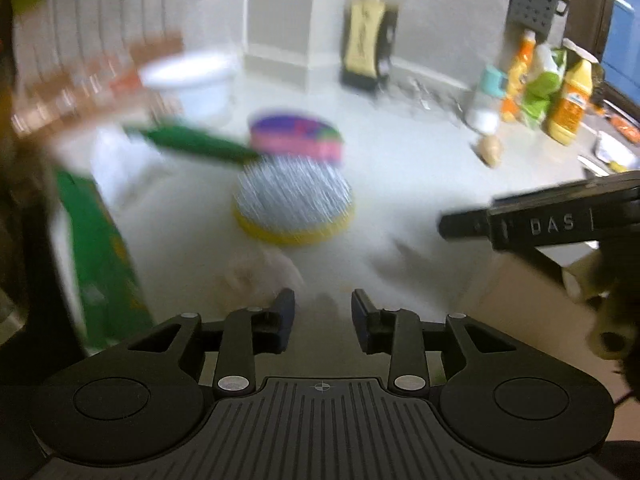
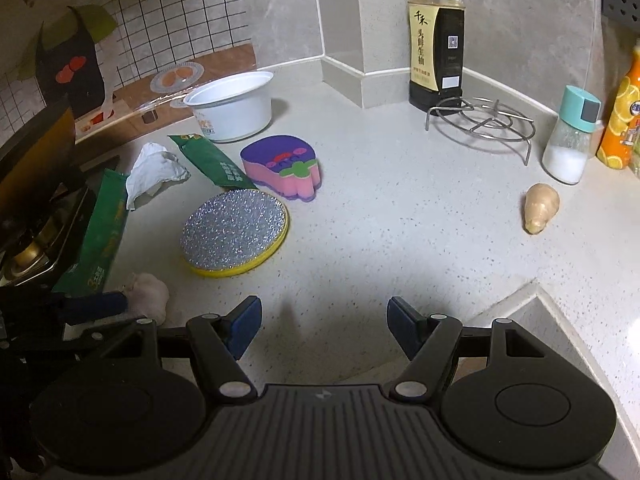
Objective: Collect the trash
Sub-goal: 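Close the left gripper on the garlic bulb while the right gripper reaches the glitter scrubber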
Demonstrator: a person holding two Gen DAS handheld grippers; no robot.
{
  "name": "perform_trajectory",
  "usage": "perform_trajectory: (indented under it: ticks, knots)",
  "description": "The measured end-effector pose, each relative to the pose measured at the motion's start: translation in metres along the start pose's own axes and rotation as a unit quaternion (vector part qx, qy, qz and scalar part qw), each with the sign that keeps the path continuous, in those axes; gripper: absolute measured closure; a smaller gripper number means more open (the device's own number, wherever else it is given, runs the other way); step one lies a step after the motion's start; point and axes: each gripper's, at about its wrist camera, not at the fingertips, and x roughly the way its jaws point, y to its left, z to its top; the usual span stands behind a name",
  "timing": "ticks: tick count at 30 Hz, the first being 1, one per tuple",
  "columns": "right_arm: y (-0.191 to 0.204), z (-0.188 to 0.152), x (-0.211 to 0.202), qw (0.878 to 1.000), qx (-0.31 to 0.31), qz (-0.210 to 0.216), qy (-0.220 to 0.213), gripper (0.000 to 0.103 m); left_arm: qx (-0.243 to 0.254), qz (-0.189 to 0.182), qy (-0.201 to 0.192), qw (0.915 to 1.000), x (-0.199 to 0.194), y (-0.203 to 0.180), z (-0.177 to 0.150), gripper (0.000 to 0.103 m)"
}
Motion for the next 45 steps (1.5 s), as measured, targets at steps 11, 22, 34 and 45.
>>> perform_trajectory:
  ticks: [11,22,34,45]
  knots:
    - [-0.002,-0.004,-0.007,1.0,-0.001,-0.014,-0.004,0.033,-0.058,0.039,-0.092,0.9933,-0.021,0.024,0.009,0.072]
    - [0.0,-0.005,0.001,1.0,-0.003,-0.012,0.008,0.033,0.062,0.114,-0.052,0.9901,0.006,-0.005,0.005,0.058]
    - [-0.002,-0.007,0.007,1.0,0.002,-0.01,0.013,0.033,0.012,0.094,-0.053,0.9941,0.012,0.021,0.012,0.042]
    - [0.006,-0.002,0.011,1.0,-0.011,-0.008,0.009,0.029,-0.033,0.054,-0.032,0.9975,0.03,0.038,0.016,0.039]
